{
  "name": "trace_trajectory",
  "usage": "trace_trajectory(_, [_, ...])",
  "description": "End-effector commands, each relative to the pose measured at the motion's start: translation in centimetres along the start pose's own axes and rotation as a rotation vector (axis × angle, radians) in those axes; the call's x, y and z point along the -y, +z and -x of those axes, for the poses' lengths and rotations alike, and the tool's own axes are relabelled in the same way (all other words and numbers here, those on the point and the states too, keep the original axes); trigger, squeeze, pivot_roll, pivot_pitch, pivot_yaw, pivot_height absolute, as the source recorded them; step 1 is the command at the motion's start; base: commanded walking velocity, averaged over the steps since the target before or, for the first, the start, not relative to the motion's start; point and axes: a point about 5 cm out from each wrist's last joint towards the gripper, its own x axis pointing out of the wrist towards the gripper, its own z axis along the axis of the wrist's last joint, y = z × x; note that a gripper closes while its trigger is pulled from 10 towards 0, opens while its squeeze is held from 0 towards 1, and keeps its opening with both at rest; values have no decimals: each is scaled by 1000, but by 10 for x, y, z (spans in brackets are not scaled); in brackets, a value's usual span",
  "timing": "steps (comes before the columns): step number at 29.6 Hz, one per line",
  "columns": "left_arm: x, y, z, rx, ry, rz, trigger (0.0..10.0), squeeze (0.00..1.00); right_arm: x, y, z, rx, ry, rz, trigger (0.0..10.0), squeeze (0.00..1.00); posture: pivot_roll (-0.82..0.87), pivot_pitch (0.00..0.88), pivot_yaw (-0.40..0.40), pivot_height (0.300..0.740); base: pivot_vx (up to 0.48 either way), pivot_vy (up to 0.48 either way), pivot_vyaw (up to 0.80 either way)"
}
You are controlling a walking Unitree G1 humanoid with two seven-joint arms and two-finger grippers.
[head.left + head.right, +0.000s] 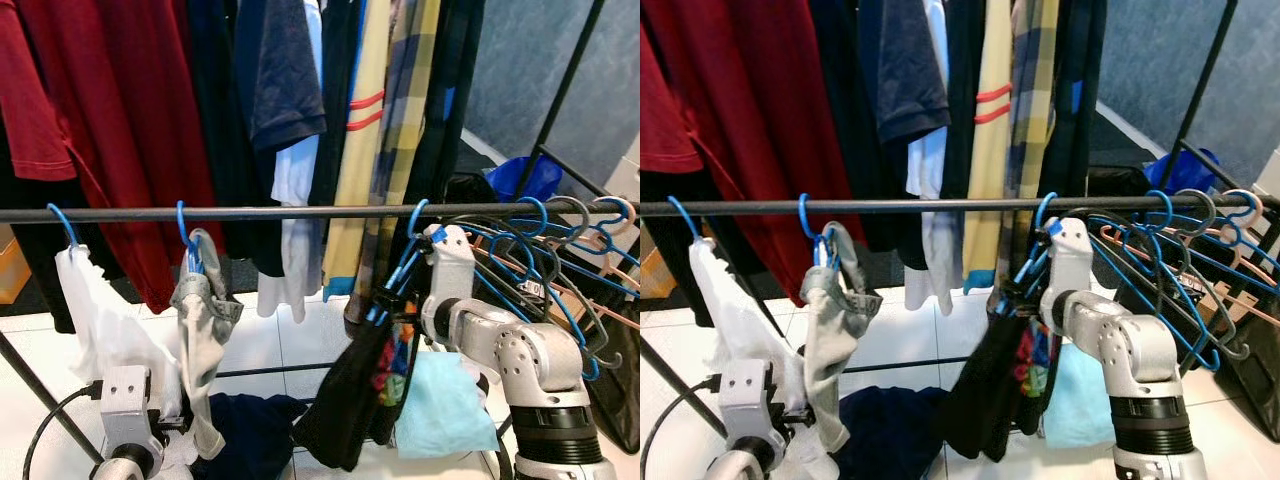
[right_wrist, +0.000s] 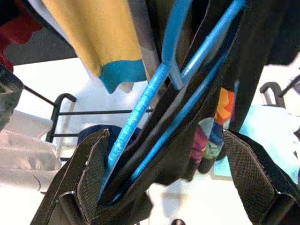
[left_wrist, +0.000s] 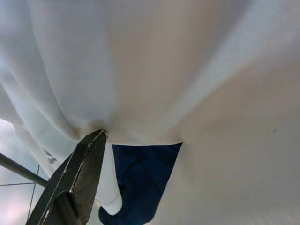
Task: Hang hanger
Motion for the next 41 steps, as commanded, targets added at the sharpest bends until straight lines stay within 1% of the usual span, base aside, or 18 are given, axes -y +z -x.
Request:
trace_trajectory(1, [0, -3, 2, -4, 5, 2, 10000, 0, 4, -5, 0, -31, -17, -10, 10000, 0, -74, 0, -37, 740, 0, 0, 0])
trace_trajectory(2, [0, -3, 1, -3, 5, 2, 10000, 0, 4, -6, 1, -50, -16, -18, 10000, 0, -69, 0, -40, 740, 0, 0, 0])
trace_trajectory(5, [0, -3, 1, -2, 7, 4, 10000, 0, 12, -13, 5, -91, -69, 22, 10000, 0, -69, 0, -42, 740, 0, 0, 0])
trace_trajectory(6, [0, -3, 1, -2, 8, 5, 10000, 0, 21, -15, 8, -101, -131, 79, 10000, 0, -73, 0, -42, 740, 0, 0, 0])
trace_trajectory(7, [0, -3, 1, -2, 8, 5, 10000, 0, 21, -15, 8, -101, -131, 79, 10000, 0, -73, 0, -42, 740, 0, 0, 0])
trace_trajectory(9, [-1, -3, 1, -2, 7, 5, 10000, 0, 35, -13, 15, -92, -219, 165, 10000, 0, -80, 0, -38, 740, 0, 0, 0])
trace_trajectory(10, [-1, -3, 1, -2, 7, 5, 10000, 0, 35, -13, 15, -92, -219, 165, 10000, 0, -80, 0, -38, 740, 0, 0, 0])
trace_trajectory(11, [-1, -3, 1, -3, 5, 4, 10000, 0, 41, -9, 19, -81, -262, 223, 10000, 0, -83, 0, -35, 740, 0, 0, 0])
trace_trajectory(13, [-1, -3, 1, -3, 5, 4, 10000, 0, 41, -9, 19, -81, -262, 223, 10000, 0, -83, 0, -35, 740, 0, 0, 0])
trace_trajectory(14, [-1, -3, 0, -4, 3, 4, 10000, 0, 44, -6, 23, -68, -296, 269, 10000, 0, -83, 0, -34, 740, 0, 0, 0])
trace_trajectory(16, [-1, -3, 0, -4, 3, 4, 10000, 0, 44, -6, 23, -68, -296, 269, 10000, 0, -83, 0, -34, 740, 0, 0, 0])
trace_trajectory(18, [-1, -3, 0, -6, -2, 2, 10000, 0, 46, 2, 28, -24, -339, 329, 10000, 0, -93, 0, -26, 740, 0, 0, 0])
trace_trajectory(22, [-1, -3, -1, -8, -4, 2, 10000, 0, 41, 6, 28, 16, -316, 316, 10000, 0, -91, 0, -27, 740, 0, 0, 0])
trace_trajectory(26, [-1, -3, -1, -8, -3, 5, 10000, 0, 35, 2, 25, 0, -271, 294, 10000, 0, -89, 0, -30, 740, 0, 0, 0])
trace_trajectory(27, [-1, -3, -1, -8, -2, 5, 10000, 0, 32, 1, 24, 0, -251, 292, 4627, 0, -90, 0, -30, 740, 0, 0, 0])
trace_trajectory(28, [-1, -3, -1, -8, -2, 5, 10000, 0, 32, 1, 24, 0, -251, 292, 4627, 0, -90, 0, -30, 740, 0, 0, 0])
trace_trajectory(29, [-1, -2, -1, -7, -1, 5, 10000, 0, 30, 2, 23, 10, -236, 290, 0, 0, -90, 0, -29, 740, 0, 0, 0])
trace_trajectory(41, [0, -3, -1, -6, -4, 5, 10000, 0, 28, 10, 25, 81, -239, 324, 0, 0, -91, 0, -28, 740, 0, 0, 0])
